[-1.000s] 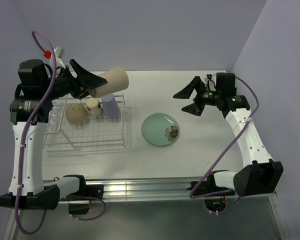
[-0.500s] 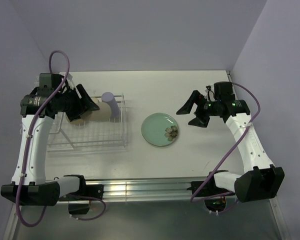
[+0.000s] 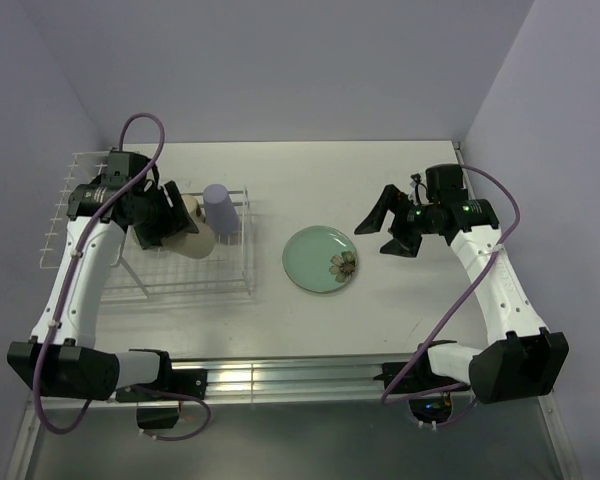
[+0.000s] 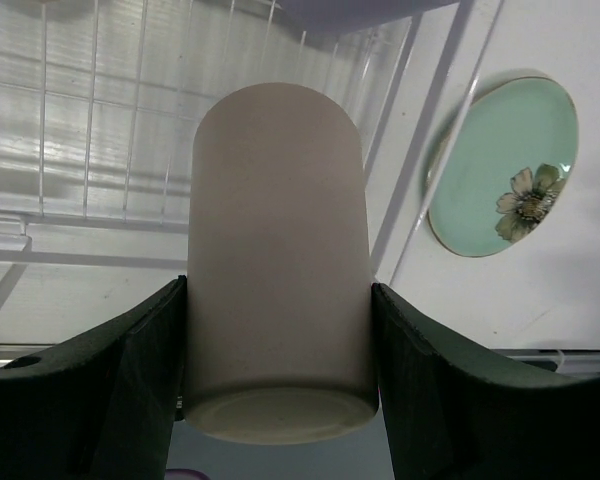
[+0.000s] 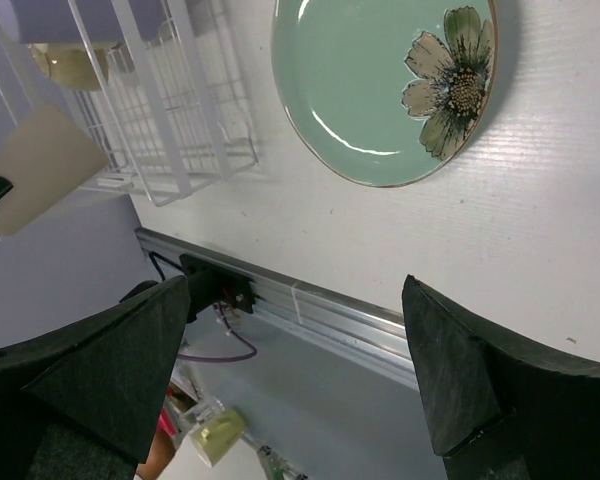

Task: Load the mixed dishes into the dish rack

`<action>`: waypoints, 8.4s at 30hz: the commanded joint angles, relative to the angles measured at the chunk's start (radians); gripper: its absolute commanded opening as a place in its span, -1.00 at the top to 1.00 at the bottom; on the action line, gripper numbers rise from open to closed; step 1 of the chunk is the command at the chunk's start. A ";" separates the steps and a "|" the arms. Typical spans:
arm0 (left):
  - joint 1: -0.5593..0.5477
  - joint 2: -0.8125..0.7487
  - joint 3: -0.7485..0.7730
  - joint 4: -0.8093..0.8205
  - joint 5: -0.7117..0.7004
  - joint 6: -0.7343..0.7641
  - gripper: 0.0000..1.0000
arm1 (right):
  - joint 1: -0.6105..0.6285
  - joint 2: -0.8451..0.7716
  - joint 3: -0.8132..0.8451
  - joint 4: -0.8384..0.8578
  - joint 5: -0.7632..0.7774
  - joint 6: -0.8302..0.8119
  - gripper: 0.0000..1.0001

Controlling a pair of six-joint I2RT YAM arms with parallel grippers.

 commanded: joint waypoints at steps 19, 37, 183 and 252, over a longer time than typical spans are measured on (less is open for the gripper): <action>-0.061 0.283 0.042 0.095 -0.082 0.058 1.00 | 0.078 0.056 -0.020 -0.028 0.185 -0.077 -0.87; -0.112 0.397 0.110 0.066 -0.133 0.052 -0.64 | 0.110 0.105 -0.155 0.058 0.222 -0.078 -0.86; -0.416 0.009 -0.022 0.647 0.768 -0.063 1.00 | 0.290 0.048 0.120 0.221 -0.449 -0.086 -0.62; -0.143 -0.234 0.475 0.153 -0.073 -0.019 -0.99 | 0.587 0.292 0.523 0.624 -0.338 -0.211 1.00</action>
